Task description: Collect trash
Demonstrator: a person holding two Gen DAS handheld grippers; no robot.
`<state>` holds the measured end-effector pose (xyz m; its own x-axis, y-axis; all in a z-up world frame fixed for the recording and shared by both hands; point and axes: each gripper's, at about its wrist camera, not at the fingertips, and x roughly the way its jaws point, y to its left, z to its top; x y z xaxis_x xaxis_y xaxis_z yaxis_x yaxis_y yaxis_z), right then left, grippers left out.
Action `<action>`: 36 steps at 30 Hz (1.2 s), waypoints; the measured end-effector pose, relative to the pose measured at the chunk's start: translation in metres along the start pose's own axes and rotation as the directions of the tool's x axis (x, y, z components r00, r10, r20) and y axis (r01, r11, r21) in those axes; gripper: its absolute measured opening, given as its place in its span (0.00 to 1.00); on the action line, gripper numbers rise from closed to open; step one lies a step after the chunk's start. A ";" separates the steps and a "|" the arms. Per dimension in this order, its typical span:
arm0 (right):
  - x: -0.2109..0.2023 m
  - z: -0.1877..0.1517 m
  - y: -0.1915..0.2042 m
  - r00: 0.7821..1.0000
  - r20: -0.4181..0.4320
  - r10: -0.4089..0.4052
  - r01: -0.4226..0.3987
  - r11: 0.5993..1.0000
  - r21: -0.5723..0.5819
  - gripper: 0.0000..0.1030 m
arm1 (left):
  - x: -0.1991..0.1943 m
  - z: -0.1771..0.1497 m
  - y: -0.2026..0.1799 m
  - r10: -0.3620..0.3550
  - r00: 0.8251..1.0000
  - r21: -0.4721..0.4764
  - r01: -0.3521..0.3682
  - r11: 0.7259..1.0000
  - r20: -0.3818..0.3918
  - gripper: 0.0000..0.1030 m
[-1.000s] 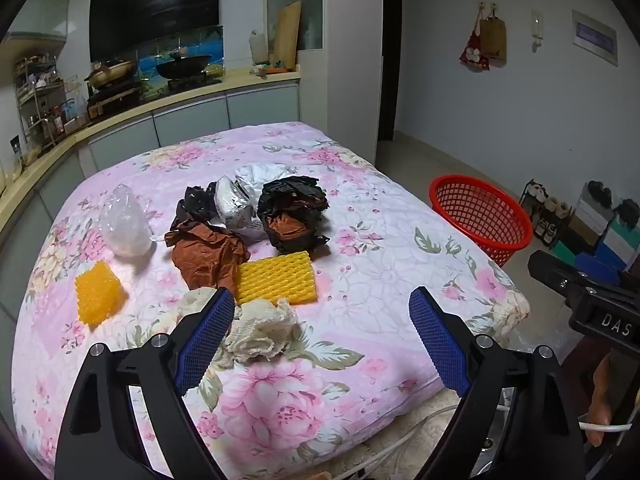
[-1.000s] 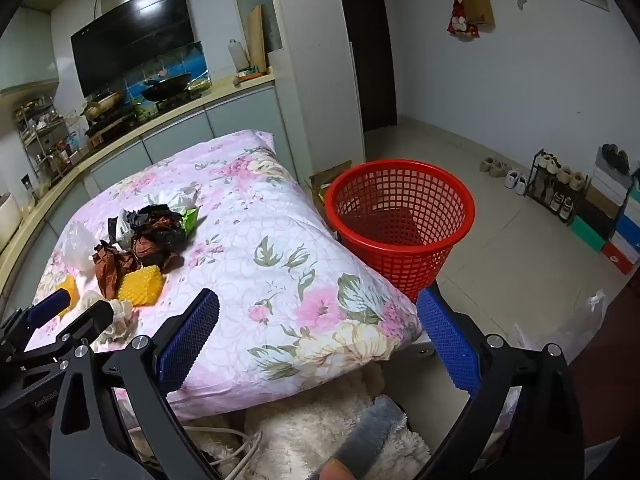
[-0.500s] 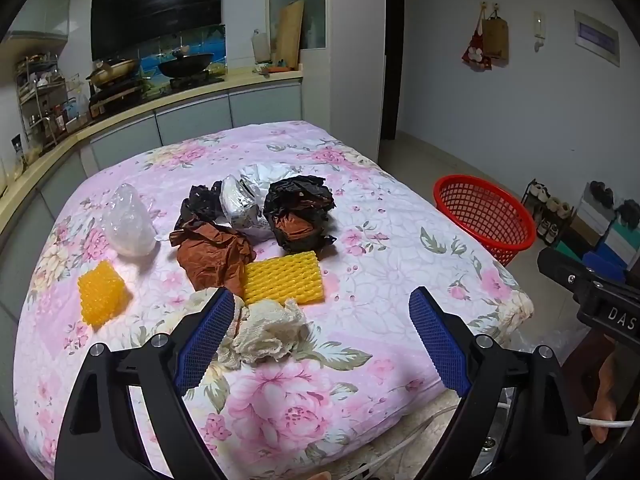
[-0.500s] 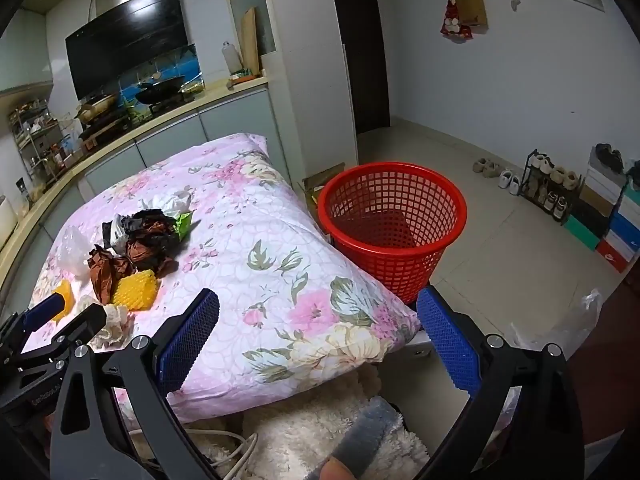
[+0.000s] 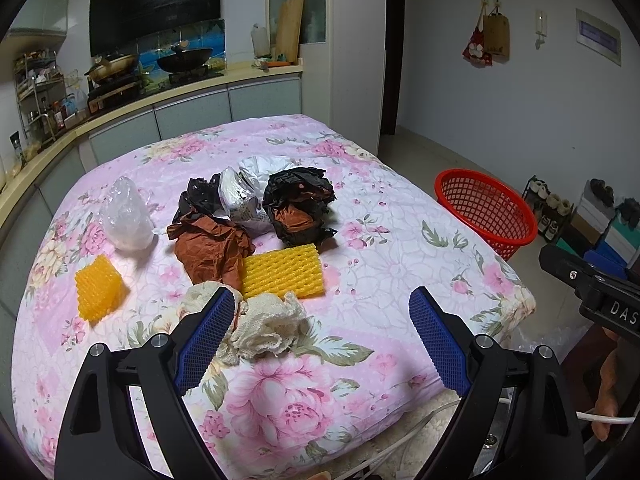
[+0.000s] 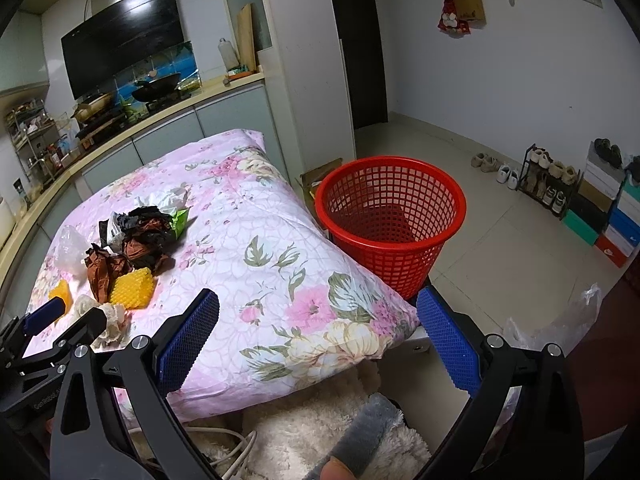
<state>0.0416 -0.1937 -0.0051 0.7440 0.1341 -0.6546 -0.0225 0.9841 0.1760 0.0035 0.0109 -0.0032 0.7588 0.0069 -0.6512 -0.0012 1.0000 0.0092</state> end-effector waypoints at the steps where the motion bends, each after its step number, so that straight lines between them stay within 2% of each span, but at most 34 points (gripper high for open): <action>1: 0.000 0.000 0.000 1.000 0.000 0.000 0.000 1.000 0.000 0.93 | 0.000 0.000 0.000 0.000 1.000 0.000 0.000 1.000 0.000 0.84; 21: -0.002 0.001 0.000 1.000 0.008 0.001 -0.001 1.000 -0.003 0.93 | -0.002 0.000 -0.001 0.003 1.000 -0.007 -0.003 1.000 0.011 0.84; 30: -0.013 0.004 0.005 0.997 0.081 -0.007 0.010 0.999 -0.037 0.93 | -0.012 0.002 0.002 0.009 0.998 -0.024 -0.008 1.000 0.055 0.84; 36: -0.017 0.005 0.003 0.995 0.101 -0.003 0.007 0.999 -0.036 0.93 | -0.015 0.004 0.002 0.007 0.997 -0.032 -0.005 0.999 0.076 0.84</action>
<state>0.0328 -0.1935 0.0101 0.8079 0.1182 -0.5773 -0.0412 0.9886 0.1449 -0.0053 0.0131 0.0093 0.8059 0.0136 -0.5919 -0.0258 0.9996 -0.0122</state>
